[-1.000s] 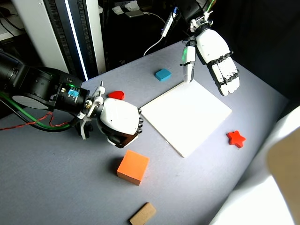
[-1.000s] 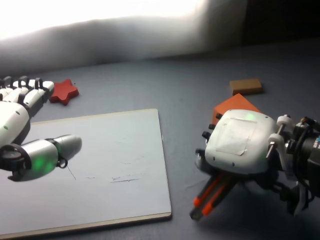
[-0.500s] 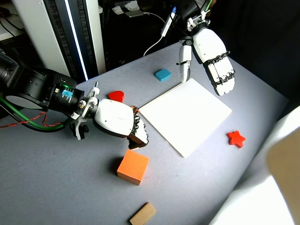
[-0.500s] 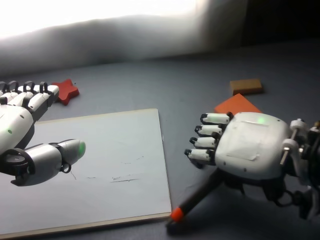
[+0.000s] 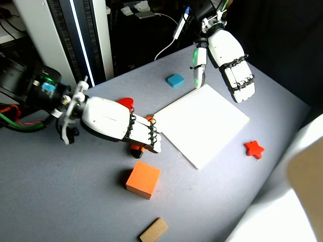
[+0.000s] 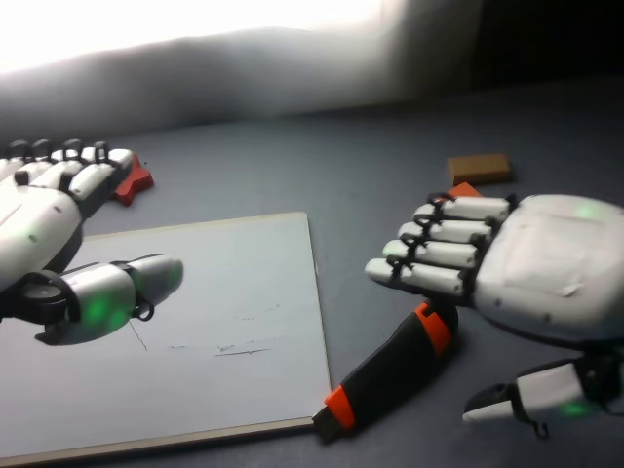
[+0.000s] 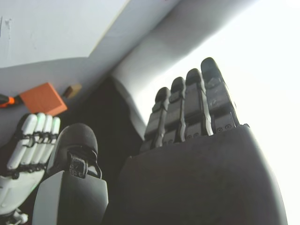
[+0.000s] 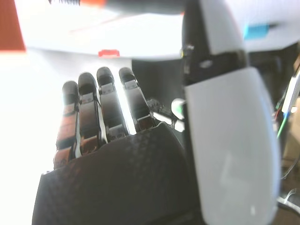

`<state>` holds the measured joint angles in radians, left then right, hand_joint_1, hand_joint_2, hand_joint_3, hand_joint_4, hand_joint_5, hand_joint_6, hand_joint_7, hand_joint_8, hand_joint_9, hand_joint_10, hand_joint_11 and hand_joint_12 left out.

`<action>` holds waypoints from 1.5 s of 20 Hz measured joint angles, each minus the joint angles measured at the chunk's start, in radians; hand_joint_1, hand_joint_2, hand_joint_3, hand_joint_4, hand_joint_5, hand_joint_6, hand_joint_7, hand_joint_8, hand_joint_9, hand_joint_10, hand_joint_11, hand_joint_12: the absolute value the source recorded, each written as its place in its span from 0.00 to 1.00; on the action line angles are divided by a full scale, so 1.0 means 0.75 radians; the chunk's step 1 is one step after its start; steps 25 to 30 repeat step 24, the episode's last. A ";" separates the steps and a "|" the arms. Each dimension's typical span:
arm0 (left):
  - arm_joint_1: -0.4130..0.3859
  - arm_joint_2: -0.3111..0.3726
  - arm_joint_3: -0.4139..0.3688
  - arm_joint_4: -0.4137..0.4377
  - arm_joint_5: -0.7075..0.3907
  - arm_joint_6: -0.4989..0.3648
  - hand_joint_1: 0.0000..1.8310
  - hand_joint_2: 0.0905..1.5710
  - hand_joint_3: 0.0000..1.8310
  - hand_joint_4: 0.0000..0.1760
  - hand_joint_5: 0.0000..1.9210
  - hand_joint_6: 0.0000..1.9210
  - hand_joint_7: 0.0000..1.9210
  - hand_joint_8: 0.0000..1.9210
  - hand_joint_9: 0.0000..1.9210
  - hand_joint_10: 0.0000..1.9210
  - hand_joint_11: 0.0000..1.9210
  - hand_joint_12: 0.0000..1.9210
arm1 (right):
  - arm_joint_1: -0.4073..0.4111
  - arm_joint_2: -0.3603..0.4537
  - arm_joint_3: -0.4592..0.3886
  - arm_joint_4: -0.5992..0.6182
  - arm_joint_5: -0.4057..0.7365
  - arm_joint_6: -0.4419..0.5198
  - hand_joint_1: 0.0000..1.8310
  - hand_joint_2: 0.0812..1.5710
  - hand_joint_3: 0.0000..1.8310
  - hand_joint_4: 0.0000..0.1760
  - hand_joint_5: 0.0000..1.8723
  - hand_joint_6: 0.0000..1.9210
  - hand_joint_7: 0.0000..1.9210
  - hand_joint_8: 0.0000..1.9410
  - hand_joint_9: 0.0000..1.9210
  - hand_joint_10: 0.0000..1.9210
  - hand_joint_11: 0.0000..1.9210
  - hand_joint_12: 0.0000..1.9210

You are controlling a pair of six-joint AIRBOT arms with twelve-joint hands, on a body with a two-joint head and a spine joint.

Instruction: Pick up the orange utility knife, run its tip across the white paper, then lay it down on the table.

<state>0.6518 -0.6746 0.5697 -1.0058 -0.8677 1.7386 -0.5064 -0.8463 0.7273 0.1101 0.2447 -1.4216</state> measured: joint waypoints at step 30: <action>-0.113 0.040 0.027 0.006 0.133 0.074 0.21 0.98 0.00 0.00 0.50 0.90 0.57 0.89 0.53 0.97 0.43 1.00 | 0.061 0.334 -0.120 -0.003 -0.025 0.257 0.02 1.00 0.06 0.00 0.50 1.00 0.57 0.99 0.59 1.00 0.58 1.00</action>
